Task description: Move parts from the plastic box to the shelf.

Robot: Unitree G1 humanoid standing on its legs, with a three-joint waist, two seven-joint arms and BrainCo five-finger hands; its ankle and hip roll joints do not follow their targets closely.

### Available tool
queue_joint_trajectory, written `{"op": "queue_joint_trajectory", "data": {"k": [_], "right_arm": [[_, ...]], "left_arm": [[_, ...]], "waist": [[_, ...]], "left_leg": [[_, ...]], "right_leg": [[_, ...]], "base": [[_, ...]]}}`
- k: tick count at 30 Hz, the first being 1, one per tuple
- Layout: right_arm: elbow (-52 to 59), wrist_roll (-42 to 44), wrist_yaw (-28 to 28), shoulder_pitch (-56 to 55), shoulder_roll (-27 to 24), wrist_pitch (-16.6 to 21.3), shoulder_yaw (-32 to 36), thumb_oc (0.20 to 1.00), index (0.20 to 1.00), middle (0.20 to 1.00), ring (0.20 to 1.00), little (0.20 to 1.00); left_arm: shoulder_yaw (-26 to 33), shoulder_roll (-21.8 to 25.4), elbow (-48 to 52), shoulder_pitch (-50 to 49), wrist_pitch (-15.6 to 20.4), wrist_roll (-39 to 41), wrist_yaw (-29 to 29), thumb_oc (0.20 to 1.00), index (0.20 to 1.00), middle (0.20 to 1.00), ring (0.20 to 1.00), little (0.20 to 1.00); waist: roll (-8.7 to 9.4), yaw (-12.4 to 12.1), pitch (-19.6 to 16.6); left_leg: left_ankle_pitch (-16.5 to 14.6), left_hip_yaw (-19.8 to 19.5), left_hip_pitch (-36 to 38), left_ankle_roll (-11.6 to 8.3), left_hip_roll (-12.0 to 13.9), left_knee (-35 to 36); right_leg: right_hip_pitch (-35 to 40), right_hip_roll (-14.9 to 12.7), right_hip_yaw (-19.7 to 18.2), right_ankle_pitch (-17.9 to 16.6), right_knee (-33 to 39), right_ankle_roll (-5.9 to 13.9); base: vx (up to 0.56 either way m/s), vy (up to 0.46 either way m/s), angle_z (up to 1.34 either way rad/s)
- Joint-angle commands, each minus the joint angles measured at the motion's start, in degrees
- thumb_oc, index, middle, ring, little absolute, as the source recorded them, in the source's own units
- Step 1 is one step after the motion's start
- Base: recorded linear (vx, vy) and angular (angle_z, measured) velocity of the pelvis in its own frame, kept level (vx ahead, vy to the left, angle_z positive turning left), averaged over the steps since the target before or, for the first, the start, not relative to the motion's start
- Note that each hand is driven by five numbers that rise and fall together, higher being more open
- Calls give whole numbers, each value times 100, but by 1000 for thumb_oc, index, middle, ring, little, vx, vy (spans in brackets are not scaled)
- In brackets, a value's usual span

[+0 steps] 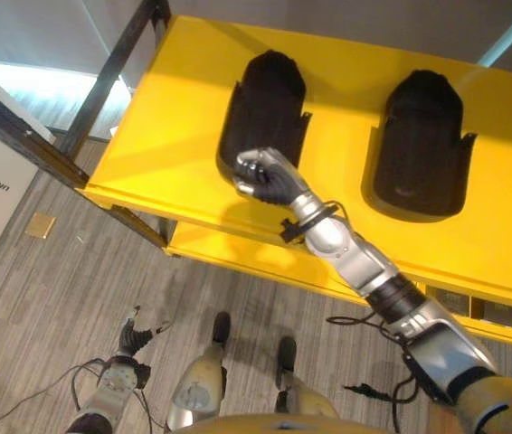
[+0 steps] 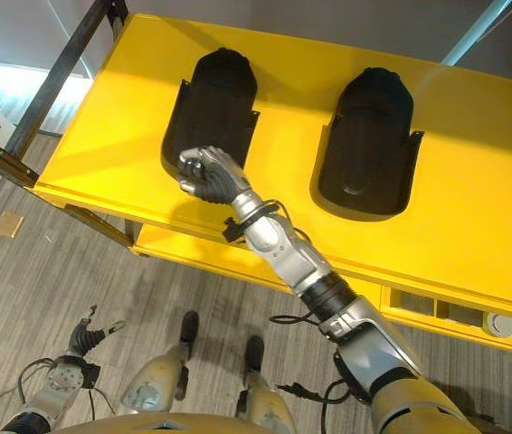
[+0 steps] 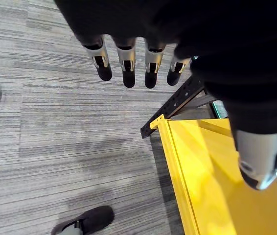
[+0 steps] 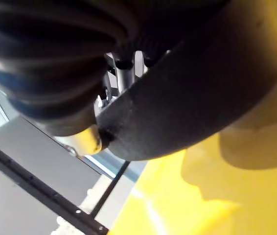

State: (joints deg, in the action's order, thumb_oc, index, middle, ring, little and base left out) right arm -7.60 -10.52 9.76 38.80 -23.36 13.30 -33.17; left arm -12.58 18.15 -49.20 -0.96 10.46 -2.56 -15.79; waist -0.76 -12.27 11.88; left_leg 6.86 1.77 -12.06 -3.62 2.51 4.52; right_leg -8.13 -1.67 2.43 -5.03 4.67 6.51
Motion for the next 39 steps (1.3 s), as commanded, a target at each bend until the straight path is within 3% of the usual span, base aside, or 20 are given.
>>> {"op": "queue_joint_trajectory", "data": {"k": [1,7,8,9,19,23,24,26,27,39], "right_arm": [[185,697,-148,310,331,392,-27,498,498,498,498,498],[151,998,-282,373,549,422,-158,561,561,561,561,561],[108,1076,-320,406,618,424,-198,671,671,671,671,671],[22,1062,-344,438,654,394,-278,1000,1000,1000,1000,1000],[58,970,-237,276,564,401,-228,1000,1000,1000,1000,1000],[1077,1525,-327,-365,357,542,183,1000,1000,1000,1000,1000],[1359,1982,-550,-635,378,627,230,925,925,925,925,925],[1360,1983,-551,-635,378,626,230,925,925,925,925,925],[1476,2494,-782,-861,436,674,184,200,200,200,200,200],[1008,4109,-1571,-979,919,543,-426,200,200,200,200,200]], "left_arm": [[-399,44,-385,388,63,-70,-40,1000,1000,1000,1000,1000],[-454,16,-422,425,58,-52,-26,1000,1000,1000,1000,1000],[-475,7,-429,429,57,-46,-22,1000,1000,1000,1000,1000],[-480,3,-440,433,59,-39,-24,1000,1000,1000,1000,1000],[-430,-39,-614,405,30,-80,-77,1000,1000,1000,1000,1000],[-218,-70,-778,361,-28,-45,-112,1000,1000,1000,1000,1000],[-159,-88,-808,369,-30,-11,-120,1000,1000,1000,1000,1000],[-159,-88,-808,369,-30,-11,-120,1000,1000,1000,1000,1000],[-154,-125,-773,380,-10,1,-84,1000,1000,1000,1000,1000],[-235,-195,-712,341,66,60,-8,1000,1000,1000,1000,1000]], "waist": [[115,-227,-256],[138,-234,-270],[143,-240,-274],[144,-246,-283],[146,-203,-296],[180,-49,-290],[193,1,-273],[193,1,-274],[201,54,-255],[155,-24,-176]], "left_leg": [[-1148,602,624,-238,507,-321],[-1161,629,642,-239,522,-326],[-1162,634,644,-241,525,-334],[-1167,631,657,-243,530,-333],[-1174,686,706,-246,526,-314],[-1201,729,721,-226,518,-339],[-1206,731,708,-219,516,-349],[-1206,731,707,-219,516,-350],[-1203,762,699,-213,524,-355],[-1133,838,617,-260,554,-335]], "right_leg": [[-98,-331,59,864,-468,685],[-91,-319,50,871,-465,684],[-87,-316,56,874,-464,682],[-81,-313,58,888,-467,675],[-48,-312,85,889,-475,690],[-70,-326,20,877,-509,714],[-110,-329,-26,883,-529,716],[-111,-329,-26,883,-529,716],[-143,-329,-40,884,-538,712],[-276,-310,17,827,-557,697]], "base": [[0,0,0],[0,0,0],[0,0,0],[0,0,0],[0,0,0],[-11,3,-3],[-43,12,-11],[-35,6,-11],[-44,3,-14],[-7,1,-5]]}}
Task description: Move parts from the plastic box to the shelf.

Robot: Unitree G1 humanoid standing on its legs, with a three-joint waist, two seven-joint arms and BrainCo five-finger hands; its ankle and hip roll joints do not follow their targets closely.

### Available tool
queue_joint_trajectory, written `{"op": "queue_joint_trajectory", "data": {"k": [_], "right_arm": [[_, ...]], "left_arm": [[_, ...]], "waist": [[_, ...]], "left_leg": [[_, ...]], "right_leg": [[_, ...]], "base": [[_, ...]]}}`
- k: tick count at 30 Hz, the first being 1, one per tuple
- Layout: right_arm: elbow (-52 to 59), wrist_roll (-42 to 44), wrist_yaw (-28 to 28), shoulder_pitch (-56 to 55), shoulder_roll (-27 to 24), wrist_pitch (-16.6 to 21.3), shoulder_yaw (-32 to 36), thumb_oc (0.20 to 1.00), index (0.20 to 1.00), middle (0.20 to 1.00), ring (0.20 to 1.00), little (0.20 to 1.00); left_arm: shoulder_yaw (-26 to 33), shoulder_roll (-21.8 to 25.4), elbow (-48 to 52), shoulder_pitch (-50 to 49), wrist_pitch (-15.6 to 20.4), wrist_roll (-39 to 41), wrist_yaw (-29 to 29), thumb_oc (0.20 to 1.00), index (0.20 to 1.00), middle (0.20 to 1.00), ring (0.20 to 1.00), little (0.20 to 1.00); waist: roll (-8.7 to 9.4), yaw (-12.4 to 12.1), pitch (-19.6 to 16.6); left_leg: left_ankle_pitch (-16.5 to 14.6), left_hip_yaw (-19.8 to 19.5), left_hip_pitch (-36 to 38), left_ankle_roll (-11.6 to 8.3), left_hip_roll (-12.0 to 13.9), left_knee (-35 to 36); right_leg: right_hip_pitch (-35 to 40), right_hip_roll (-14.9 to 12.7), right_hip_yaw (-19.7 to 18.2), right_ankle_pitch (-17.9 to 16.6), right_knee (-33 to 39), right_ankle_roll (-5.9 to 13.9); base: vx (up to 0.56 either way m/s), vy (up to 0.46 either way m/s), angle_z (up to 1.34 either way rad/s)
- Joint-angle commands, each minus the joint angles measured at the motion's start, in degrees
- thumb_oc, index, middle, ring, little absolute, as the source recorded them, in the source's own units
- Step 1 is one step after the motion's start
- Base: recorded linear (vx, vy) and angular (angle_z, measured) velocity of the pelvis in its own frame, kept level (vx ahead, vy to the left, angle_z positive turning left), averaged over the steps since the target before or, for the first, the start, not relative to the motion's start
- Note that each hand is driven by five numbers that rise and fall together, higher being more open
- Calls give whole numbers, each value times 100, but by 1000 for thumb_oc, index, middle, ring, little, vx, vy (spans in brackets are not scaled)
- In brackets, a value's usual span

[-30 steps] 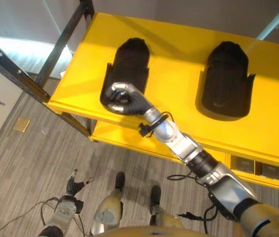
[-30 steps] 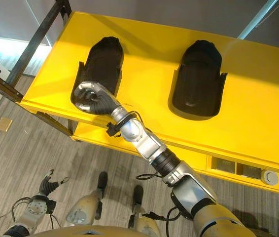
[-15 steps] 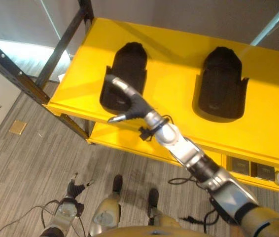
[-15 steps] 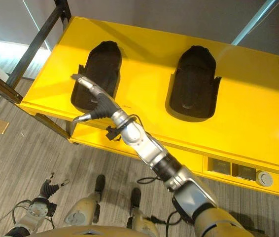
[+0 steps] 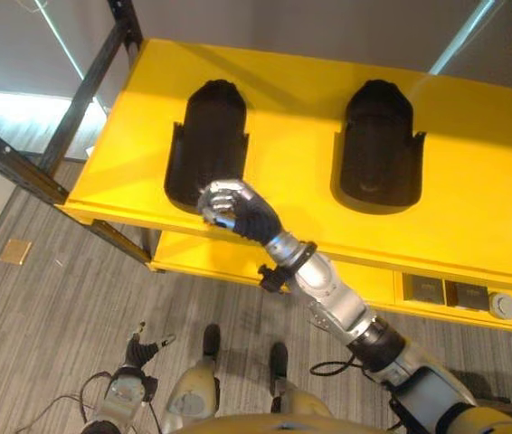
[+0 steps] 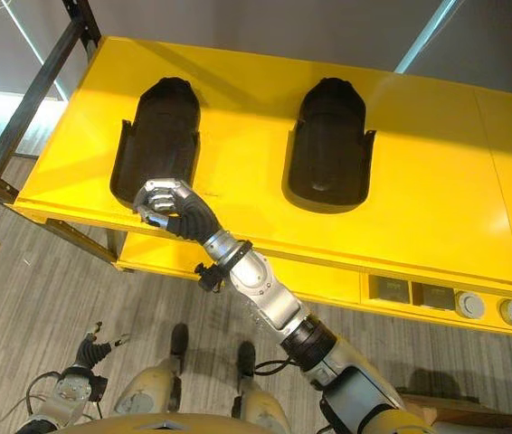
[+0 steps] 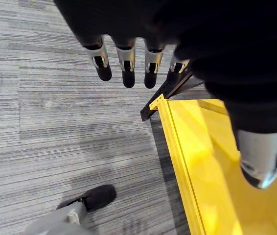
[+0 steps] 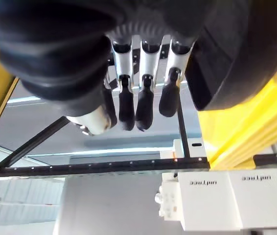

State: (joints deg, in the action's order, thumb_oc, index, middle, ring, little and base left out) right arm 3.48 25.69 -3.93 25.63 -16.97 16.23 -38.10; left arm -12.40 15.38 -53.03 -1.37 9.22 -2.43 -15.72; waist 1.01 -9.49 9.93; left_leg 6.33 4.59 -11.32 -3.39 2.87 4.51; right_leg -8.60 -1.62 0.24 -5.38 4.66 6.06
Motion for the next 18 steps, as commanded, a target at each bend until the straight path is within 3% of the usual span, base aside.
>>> {"op": "queue_joint_trajectory", "data": {"k": [1,8,18], "right_arm": [[-104,489,-203,340,281,253,66,200,200,200,200,200],[-997,992,-351,649,850,70,-365,200,200,200,200,200],[-1542,869,-132,1199,1053,143,-338,200,200,200,200,200]], "left_arm": [[-252,83,-329,382,190,47,-15,1000,1000,1000,1000,1000],[-576,-87,-308,555,264,278,33,1000,1000,1000,1000,1000],[-767,-147,-431,668,297,413,-20,1000,1000,1000,1000,1000]], "waist": [[-23,-300,17],[-61,-491,108],[-102,-658,155]], "left_leg": [[-1079,555,540,-283,517,-334],[-976,482,376,-335,546,-300],[-831,348,159,-402,584,-206]], "right_leg": [[-231,-315,237,862,-556,742],[-359,-303,313,796,-549,749],[-504,-299,436,723,-482,750]], "base": [[0,0,0],[6,-1,2],[15,-2,10]]}}
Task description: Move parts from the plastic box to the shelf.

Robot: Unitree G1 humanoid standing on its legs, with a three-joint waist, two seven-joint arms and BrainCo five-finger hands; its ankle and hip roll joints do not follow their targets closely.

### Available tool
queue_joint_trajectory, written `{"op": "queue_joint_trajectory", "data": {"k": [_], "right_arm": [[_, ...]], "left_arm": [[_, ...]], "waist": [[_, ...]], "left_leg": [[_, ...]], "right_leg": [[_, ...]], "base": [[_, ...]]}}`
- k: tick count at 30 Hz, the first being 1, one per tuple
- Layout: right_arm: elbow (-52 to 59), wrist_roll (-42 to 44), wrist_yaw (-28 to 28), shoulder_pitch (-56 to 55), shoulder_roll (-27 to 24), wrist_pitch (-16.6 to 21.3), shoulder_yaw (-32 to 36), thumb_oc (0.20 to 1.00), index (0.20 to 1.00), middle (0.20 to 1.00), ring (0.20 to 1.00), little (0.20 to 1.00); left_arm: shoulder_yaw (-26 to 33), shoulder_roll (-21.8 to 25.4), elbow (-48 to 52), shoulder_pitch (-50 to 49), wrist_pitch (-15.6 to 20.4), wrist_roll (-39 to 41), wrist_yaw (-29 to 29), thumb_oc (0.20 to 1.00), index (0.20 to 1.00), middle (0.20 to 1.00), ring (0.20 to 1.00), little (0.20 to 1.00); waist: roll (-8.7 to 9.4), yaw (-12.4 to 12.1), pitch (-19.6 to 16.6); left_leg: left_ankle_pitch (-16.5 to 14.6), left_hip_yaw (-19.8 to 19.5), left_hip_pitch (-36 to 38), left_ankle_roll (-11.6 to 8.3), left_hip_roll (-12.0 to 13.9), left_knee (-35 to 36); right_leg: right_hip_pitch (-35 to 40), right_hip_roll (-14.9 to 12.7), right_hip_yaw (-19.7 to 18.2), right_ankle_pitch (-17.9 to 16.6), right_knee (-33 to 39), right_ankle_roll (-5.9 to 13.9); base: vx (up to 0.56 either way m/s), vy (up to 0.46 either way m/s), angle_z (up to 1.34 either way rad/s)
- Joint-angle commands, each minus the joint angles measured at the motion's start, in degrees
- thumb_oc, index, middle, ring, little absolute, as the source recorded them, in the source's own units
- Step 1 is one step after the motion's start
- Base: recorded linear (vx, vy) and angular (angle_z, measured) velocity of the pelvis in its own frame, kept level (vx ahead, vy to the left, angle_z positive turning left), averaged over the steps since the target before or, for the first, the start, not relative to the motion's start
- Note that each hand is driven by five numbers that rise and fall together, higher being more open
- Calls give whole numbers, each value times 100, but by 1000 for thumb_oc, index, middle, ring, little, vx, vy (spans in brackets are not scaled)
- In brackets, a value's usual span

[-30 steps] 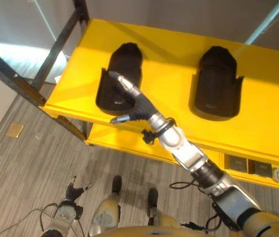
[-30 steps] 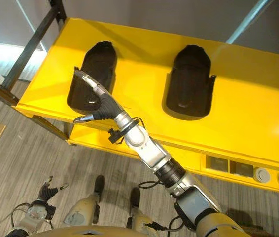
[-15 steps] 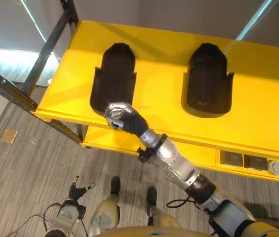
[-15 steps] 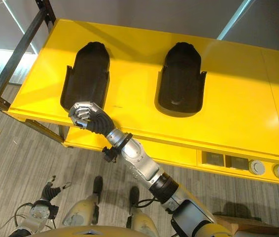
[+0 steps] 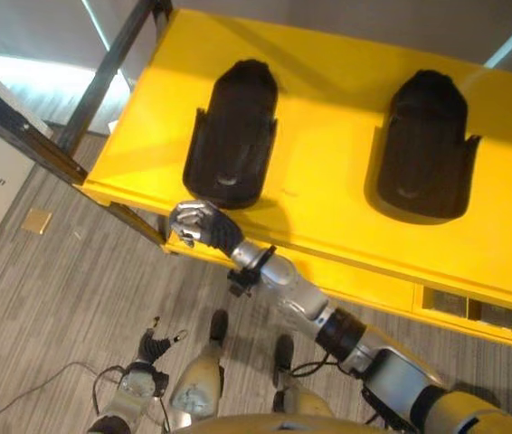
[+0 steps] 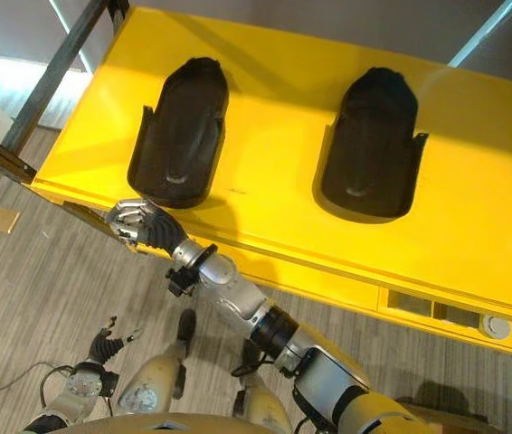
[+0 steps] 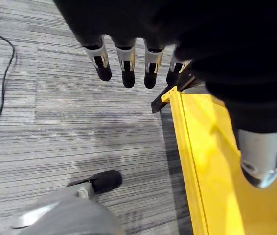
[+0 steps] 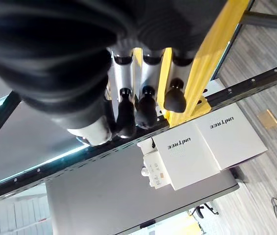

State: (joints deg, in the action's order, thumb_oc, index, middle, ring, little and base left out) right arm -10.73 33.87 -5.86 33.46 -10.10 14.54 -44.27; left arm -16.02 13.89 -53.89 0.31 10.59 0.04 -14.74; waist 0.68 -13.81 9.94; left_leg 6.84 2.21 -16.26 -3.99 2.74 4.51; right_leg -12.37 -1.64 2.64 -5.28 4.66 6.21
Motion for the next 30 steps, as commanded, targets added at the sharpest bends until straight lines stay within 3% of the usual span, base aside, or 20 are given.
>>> {"op": "queue_joint_trajectory", "data": {"k": [1,14,25,26,27,28,30], "right_arm": [[-191,21,123,495,356,326,341,200,200,200,200,200],[-623,-122,693,1143,196,553,1052,200,200,200,200,200],[-272,-6,500,703,72,609,1134,200,200,200,200,200],[145,62,353,235,-98,642,1170,664,664,664,664,664],[747,-135,389,-390,-343,760,1342,1000,1000,1000,1000,1000],[765,-138,394,-405,-349,751,1343,1000,1000,1000,1000,1000],[1332,-430,502,-1102,-729,904,1850,1000,1000,1000,1000,1000]], "left_arm": [[-380,12,-395,505,155,185,-128,1000,1000,1000,1000,1000],[-355,35,-588,558,131,278,-149,1000,1000,1000,1000,1000],[-371,7,-626,597,104,96,-118,1000,1000,1000,1000,1000],[-306,-19,-689,591,62,28,-117,1000,1000,1000,1000,1000],[-145,-1,-803,522,3,-32,-124,1000,1000,1000,1000,1000],[-148,-3,-803,515,4,-33,-124,1000,1000,1000,1000,1000],[169,53,-947,338,-42,-97,-114,1000,1000,1000,1000,1000]], "waist": [[-69,-246,154],[-134,-315,69],[-148,-215,76],[-120,-126,61],[-61,41,23],[-63,37,23],[11,302,-27]], "left_leg": [[-863,571,624,-353,599,-192],[-780,449,534,-382,567,-74],[-857,453,598,-337,518,-141],[-935,500,672,-295,490,-183],[-1015,558,753,-250,474,-234],[-1018,561,761,-249,474,-234],[-1138,687,935,-183,451,-290]], "right_leg": [[-147,-295,205,708,-472,735],[-199,-308,321,679,-406,739],[-109,-337,316,717,-436,749],[-40,-352,281,751,-482,764],[20,-369,226,778,-517,777],[26,-370,223,780,-517,778],[138,-376,118,822,-563,791]], "base": [[23,-18,6],[21,-1,6],[-13,10,1],[-37,87,7],[-37,87,7],[-19,70,4],[-10,84,-9]]}}
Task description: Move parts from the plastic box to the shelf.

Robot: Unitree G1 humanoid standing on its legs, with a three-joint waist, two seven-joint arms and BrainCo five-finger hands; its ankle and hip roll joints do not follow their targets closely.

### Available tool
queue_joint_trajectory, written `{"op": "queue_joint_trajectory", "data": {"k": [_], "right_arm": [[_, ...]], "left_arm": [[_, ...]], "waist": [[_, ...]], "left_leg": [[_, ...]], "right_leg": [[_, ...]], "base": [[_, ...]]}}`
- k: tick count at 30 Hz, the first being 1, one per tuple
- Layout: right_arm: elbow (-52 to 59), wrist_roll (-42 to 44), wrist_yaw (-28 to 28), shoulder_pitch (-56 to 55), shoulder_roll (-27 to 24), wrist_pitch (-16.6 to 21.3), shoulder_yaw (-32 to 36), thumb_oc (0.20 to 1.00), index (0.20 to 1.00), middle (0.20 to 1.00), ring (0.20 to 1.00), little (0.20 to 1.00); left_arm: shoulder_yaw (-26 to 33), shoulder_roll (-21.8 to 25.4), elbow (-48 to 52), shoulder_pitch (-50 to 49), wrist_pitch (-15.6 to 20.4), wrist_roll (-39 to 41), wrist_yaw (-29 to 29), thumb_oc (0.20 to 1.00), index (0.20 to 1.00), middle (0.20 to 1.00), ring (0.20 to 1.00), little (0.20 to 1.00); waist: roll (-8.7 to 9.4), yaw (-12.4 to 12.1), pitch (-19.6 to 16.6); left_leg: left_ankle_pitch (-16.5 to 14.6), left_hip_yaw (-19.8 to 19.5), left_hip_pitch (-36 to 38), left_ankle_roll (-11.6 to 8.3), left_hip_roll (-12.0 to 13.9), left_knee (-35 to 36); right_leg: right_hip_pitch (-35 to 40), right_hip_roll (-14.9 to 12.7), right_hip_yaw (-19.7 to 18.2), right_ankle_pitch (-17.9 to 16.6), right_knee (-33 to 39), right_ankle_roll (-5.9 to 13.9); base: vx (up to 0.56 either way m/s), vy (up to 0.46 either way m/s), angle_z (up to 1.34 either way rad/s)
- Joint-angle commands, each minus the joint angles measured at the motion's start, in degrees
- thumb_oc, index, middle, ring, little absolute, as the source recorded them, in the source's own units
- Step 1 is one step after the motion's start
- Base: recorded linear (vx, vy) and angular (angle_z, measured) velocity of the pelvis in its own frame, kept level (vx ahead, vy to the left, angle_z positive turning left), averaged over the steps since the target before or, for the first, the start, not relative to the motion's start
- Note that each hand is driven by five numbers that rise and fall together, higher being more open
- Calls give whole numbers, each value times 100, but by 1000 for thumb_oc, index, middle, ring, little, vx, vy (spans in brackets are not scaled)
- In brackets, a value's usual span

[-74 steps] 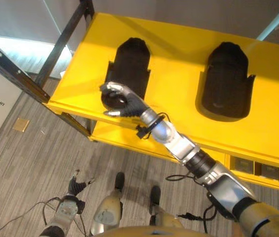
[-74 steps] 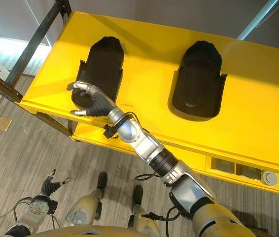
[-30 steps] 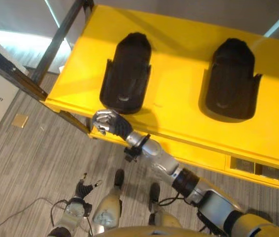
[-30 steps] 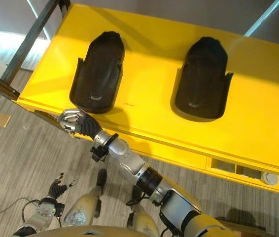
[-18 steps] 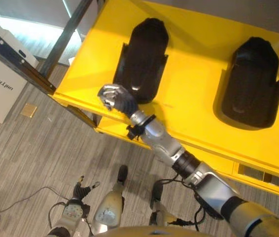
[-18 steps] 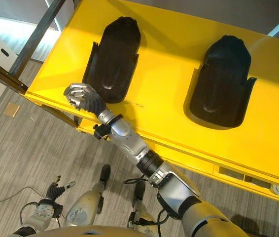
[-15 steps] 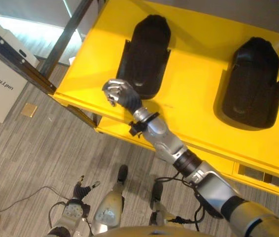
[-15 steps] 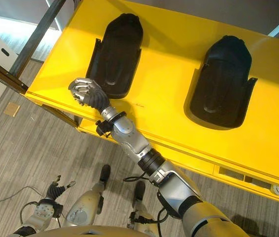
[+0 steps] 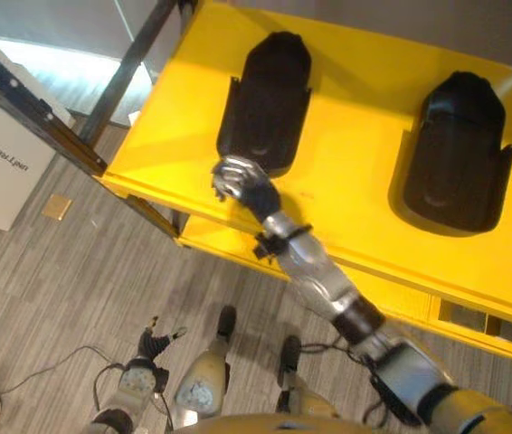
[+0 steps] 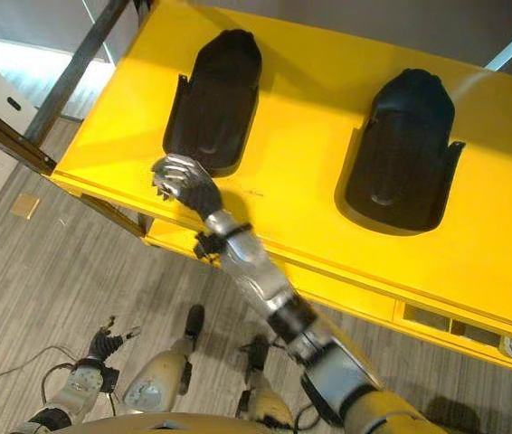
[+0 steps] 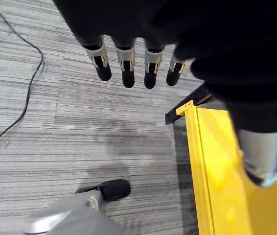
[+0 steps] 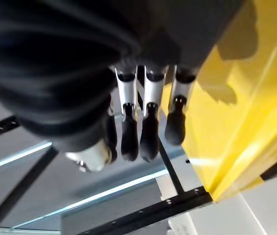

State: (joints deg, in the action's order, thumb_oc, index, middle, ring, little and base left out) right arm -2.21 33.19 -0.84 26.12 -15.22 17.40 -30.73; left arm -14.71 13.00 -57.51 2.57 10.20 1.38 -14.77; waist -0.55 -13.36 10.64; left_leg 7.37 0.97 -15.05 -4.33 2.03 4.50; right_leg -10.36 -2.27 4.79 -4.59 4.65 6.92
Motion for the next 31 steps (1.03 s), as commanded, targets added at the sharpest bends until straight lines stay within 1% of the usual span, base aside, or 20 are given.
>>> {"op": "queue_joint_trajectory", "data": {"k": [1,3,4,5,9,11,13,14,15,16,18,20,23,24,25,27,28,29,30,31], "right_arm": [[733,-508,55,-713,-342,654,732,1000,1000,1000,1000,1000],[991,-914,152,-1463,-629,674,1276,1000,1000,1000,1000,1000],[991,-914,152,-1463,-629,674,1277,1000,1000,1000,1000,1000],[1005,-1440,373,-2087,-832,709,1817,1000,1000,1000,1000,1000],[919,-2504,686,-3290,-1097,685,2891,1000,1000,1000,1000,1000],[505,-3002,1034,-3896,-941,671,3401,1000,1000,1000,1000,1000],[222,-3123,1186,-3983,-848,606,3515,1000,1000,1000,1000,1000],[-512,-3362,1529,-4164,-661,568,3645,1000,1000,1000,1000,1000],[-905,-3340,1603,-4192,-561,516,3651,1000,1000,1000,1000,1000],[-924,-3342,1610,-4170,-563,532,3635,1000,1000,1000,1000,1000],[-1538,-3260,1656,-4137,-450,439,3607,1000,1000,1000,1000,1000],[-4126,-3043,1600,-3782,-103,23,3106,1000,1000,1000,1000,1000],[-5548,-2711,1371,-3361,81,-183,2899,1000,1000,1000,1000,1000],[-6708,-2626,921,-3079,184,-618,2750,1000,1000,1000,1000,1000],[-6735,-2621,913,-3054,182,-607,2753,1000,1000,1000,1000,1000],[-7813,-2888,630,-2880,181,-1122,2753,1000,1000,1000,1000,1000],[-7821,-2890,623,-2864,178,-1117,2744,1000,1000,1000,1000,1000],[-7825,-2888,625,-2871,180,-1118,2756,1000,1000,1000,1000,1000],[-8504,-2894,399,-2904,203,-1519,2982,1000,1000,1000,1000,1000],[-8504,-2894,399,-2905,203,-1519,2982,1000,1000,1000,1000,1000]], "left_arm": [[187,161,-655,27,-23,-227,-98,1000,1000,1000,1000,1000],[511,171,-767,-142,-60,-237,-42,1000,1000,1000,1000,1000],[510,171,-767,-143,-60,-237,-42,1000,1000,1000,1000,1000],[764,163,-887,-275,-73,-296,-15,1000,1000,1000,1000,1000],[978,182,-1144,-527,-150,-896,90,1000,1000,1000,1000,1000],[1022,212,-1204,-613,-178,-1152,109,1000,1000,1000,1000,1000],[1045,225,-1208,-600,-196,-1185,99,1000,1000,1000,1000,1000],[1053,294,-1197,-528,-211,-1179,85,1000,1000,1000,1000,1000],[1032,325,-1225,-503,-219,-1203,117,1000,1000,1000,1000,1000],[1046,328,-1226,-498,-218,-1200,115,1000,1000,1000,1000,1000],[972,344,-1247,-439,-248,-1259,146,1000,1000,1000,1000,1000],[696,478,-1287,-169,-302,-1409,181,1000,1000,1000,1000,1000],[564,521,-1404,20,-337,-1416,226,1000,1000,1000,1000,1000],[464,476,-1511,103,-363,-1392,436,1000,1000,1000,1000,1000],[466,477,-1512,113,-362,-1391,439,1000,1000,1000,1000,1000],[303,396,-1564,37,-419,-1417,703,1000,1000,1000,1000,1000],[316,396,-1560,39,-422,-1413,702,1000,1000,1000,1000,1000],[301,397,-1560,38,-421,-1416,705,1000,1000,1000,1000,1000],[176,339,-1553,-167,-458,-1503,932,1000,1000,1000,1000,1000],[175,339,-1551,-169,-459,-1503,933,1000,1000,1000,1000,1000]], "waist": [[168,386,-149],[213,651,-254],[213,650,-258],[234,897,-341],[269,1352,-552],[270,1634,-594],[274,1688,-604],[304,1821,-591],[259,1871,-601],[321,1869,-574],[270,1895,-559],[351,1888,-493],[377,1801,-464],[371,1679,-484],[371,1680,-474],[296,1500,-555],[364,1507,-537],[300,1498,-558],[237,1368,-712],[237,1371,-712]], "left_leg": [[-1251,876,891,-121,508,-336],[-1357,1072,1097,-89,486,-431],[-1356,1073,1094,-89,485,-430],[-1502,1311,1319,-76,486,-550],[-1679,1886,1647,-55,527,-684],[-1827,2194,1830,12,534,-799],[-1861,2313,1871,37,528,-829],[-1913,2485,1912,93,527,-887],[-2094,2504,2004,137,512,-875],[-1937,2571,1948,113,527,-902],[-2122,2606,2039,156,507,-886],[-2210,2726,2076,227,469,-975],[-2258,2690,2081,265,417,-1012],[-2284,2635,2097,284,363,-1031],[-2287,2634,2096,286,363,-1033],[-2341,2502,2170,327,267,-1035],[-2165,2563,2107,287,277,-1056],[-2330,2504,2167,324,264,-1028],[-2184,2411,2227,308,168,-950],[-2182,2407,2229,308,167,-946]], "right_leg": [[-24,-318,-152,772,-615,730],[69,-339,-319,790,-706,769],[65,-339,-320,790,-706,769],[154,-338,-514,805,-795,808],[134,-246,-1006,710,-865,808],[81,-147,-1352,635,-926,808],[25,-102,-1480,590,-945,808],[-90,-30,-1711,451,-949,808],[-72,1,-1758,517,-943,808],[-124,15,-1809,399,-943,808],[-107,41,-1845,426,-961,808],[-185,78,-2043,233,-947,808],[-192,52,-2077,213,-912,808],[-176,5,-2039,197,-872,808],[-174,3,-2038,197,-871,808],[-83,-128,-1903,238,-806,808],[-140,-122,-1947,122,-803,808],[-88,-131,-1905,232,-801,808],[-5,-273,-1758,187,-719,808],[-1,-275,-1754,187,-716,808]], "base": [[-15,119,-23],[-10,128,-38],[-6,171,-72],[10,144,-103],[32,134,-99],[-6,101,-109],[-50,82,-73],[-9,176,-63],[-74,65,-66],[22,125,-51],[-28,85,-46],[-130,49,-25],[-61,22,-32],[-50,24,-3],[-28,35,2],[-17,-6,12],[15,14,25],[-7,-35,41],[62,53,36],[-9,-49,38]]}}
